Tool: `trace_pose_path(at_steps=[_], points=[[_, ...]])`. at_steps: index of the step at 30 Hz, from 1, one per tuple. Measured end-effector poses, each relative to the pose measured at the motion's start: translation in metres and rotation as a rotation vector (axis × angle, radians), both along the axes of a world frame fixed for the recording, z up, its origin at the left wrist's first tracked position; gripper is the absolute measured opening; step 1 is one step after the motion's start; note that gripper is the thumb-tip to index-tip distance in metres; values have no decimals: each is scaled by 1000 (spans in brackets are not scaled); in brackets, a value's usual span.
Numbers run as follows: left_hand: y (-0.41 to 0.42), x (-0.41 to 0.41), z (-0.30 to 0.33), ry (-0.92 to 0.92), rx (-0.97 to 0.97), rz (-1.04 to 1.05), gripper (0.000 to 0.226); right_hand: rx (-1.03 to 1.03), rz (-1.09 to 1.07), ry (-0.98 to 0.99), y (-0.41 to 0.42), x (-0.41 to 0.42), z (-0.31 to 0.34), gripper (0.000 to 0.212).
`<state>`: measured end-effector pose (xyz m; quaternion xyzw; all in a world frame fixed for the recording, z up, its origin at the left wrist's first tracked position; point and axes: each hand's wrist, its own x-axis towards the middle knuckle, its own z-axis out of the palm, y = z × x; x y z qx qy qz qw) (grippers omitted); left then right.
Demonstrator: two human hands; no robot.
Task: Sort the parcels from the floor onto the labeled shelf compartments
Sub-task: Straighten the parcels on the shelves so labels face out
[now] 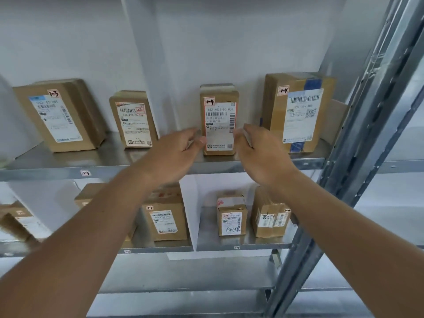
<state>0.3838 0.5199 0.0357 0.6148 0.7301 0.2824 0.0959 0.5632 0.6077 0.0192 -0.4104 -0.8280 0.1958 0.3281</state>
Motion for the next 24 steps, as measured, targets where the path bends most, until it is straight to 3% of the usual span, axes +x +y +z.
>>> trace_pose_path(at_steps=[9, 14, 24], points=[[46, -15, -16, -9, -10, 14, 48, -61, 54, -73, 51, -23, -11, 35], [66, -29, -35, -70, 1, -79, 41, -184, 68, 23, 60, -34, -30, 38], [84, -35, -41, -119, -3, -94, 59, -192, 105, 106, 70, -44, -40, 47]])
